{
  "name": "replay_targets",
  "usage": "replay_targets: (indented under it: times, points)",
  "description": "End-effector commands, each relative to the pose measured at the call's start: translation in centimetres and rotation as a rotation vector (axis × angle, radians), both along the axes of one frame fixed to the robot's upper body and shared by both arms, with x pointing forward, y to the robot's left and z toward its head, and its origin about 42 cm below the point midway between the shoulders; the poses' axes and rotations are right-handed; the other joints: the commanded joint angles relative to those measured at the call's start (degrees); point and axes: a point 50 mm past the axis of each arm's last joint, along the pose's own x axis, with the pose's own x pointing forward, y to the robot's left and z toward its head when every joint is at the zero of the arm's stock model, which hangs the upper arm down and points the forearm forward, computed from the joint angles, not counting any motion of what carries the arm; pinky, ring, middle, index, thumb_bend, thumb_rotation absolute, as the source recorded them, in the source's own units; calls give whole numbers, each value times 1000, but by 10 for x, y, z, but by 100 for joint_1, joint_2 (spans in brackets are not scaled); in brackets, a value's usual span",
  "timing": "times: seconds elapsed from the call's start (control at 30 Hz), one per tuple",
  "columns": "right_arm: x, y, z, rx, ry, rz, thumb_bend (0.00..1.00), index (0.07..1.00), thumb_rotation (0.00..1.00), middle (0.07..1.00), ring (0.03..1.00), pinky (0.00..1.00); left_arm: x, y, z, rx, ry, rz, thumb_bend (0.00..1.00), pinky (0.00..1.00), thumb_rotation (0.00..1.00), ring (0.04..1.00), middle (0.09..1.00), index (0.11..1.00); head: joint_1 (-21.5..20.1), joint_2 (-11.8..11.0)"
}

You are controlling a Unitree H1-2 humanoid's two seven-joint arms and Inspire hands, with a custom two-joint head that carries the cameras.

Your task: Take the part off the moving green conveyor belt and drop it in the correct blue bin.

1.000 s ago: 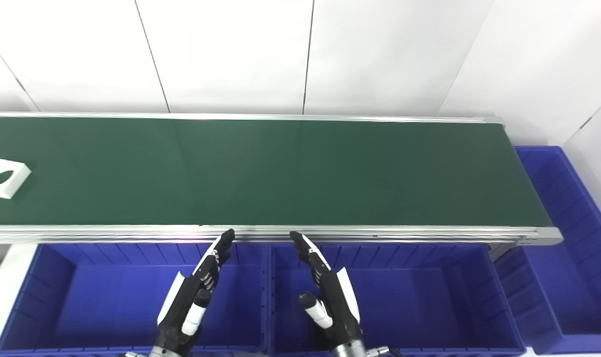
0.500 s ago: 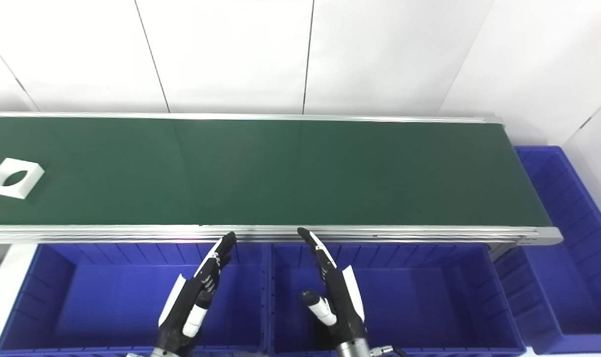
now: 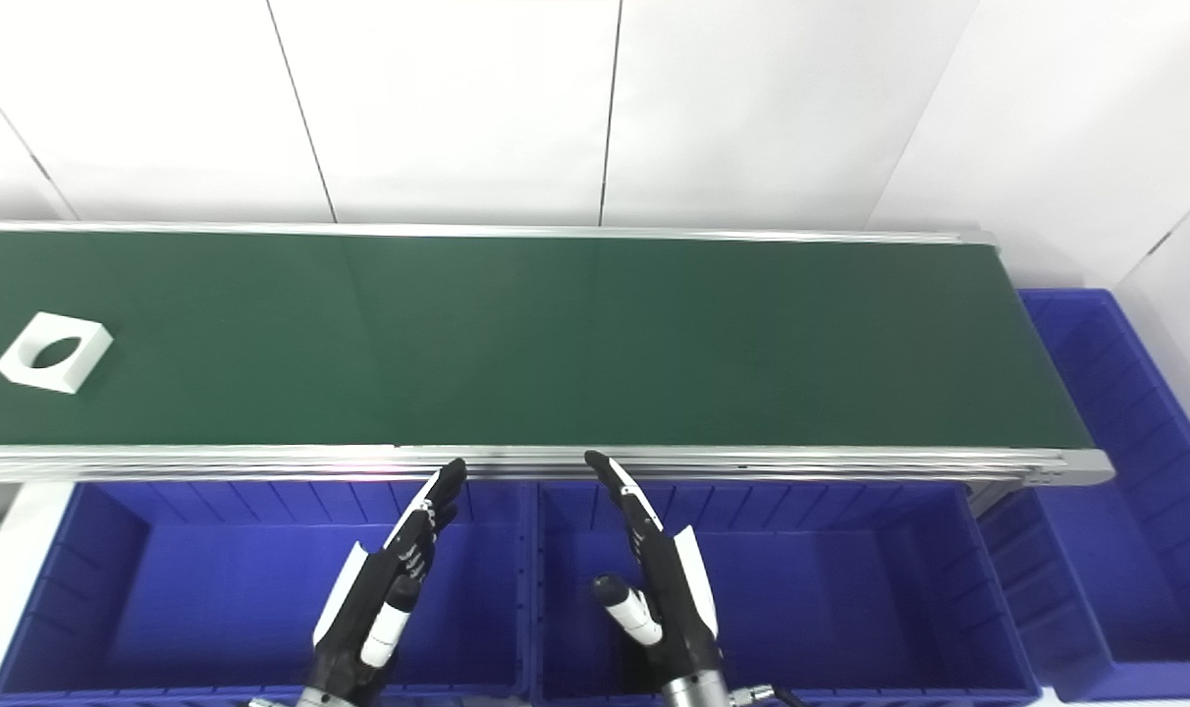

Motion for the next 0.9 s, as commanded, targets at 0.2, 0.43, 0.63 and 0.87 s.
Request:
replay_targets:
  times: [0.2,0.43,0.63,0.87]
  points:
    - [5,3,10,23,-76,6,1000,901,1000,926,945,945,4,-2,9,-15,-50,-16,789,1000,1000,1000,982,962,3,3]
    - [4,3,9,22,-73,7,1000,903,1000,927,947,950,4,-3,9,-13,-52,-20,775,1000,1000,1000,981,959,-11,0]
    - [4,3,9,21,-75,4,1000,902,1000,926,945,947,4,-3,9,-16,-50,-16,782,1000,1000,1000,980,957,-13,4]
    - [4,3,8,20,-72,8,1000,903,1000,927,947,946,4,-3,9,-14,-51,-12,777,1000,1000,1000,978,956,25,-39]
